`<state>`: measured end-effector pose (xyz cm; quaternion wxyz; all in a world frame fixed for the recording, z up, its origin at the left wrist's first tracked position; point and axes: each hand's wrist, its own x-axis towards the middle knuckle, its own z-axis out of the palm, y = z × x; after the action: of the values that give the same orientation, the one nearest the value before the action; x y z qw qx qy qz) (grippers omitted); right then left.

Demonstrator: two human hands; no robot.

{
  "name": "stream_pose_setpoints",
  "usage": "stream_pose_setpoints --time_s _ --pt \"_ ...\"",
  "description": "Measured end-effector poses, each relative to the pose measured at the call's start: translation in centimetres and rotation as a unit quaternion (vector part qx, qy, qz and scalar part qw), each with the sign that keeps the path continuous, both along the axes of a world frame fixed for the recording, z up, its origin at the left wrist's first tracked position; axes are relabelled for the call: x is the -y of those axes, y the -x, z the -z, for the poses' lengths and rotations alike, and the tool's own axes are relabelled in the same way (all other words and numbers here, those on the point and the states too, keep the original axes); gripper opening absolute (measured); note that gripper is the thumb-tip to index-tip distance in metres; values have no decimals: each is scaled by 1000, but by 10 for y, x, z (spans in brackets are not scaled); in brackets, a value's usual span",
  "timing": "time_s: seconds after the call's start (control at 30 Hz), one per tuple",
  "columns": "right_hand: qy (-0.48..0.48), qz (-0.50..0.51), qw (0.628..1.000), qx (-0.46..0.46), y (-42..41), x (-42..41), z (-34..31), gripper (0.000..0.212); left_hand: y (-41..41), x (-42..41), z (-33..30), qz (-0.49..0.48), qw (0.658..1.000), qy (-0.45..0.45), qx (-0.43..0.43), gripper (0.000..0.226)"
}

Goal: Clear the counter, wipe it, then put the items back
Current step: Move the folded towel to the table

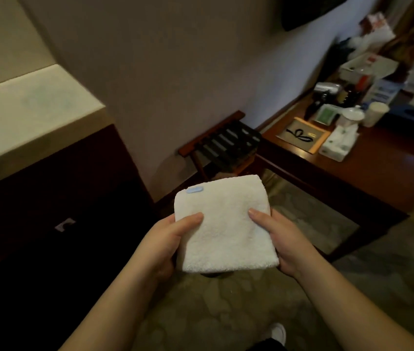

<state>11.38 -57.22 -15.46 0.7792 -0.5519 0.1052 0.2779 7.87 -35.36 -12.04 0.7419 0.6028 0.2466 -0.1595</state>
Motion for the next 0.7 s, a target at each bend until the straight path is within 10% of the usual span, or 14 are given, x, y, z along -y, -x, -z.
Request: stream_pose_setpoints --time_s 0.7 --pt "58 279 957 -59 -56 299 40 61 -177 319 31 289 951 -108 32 28"
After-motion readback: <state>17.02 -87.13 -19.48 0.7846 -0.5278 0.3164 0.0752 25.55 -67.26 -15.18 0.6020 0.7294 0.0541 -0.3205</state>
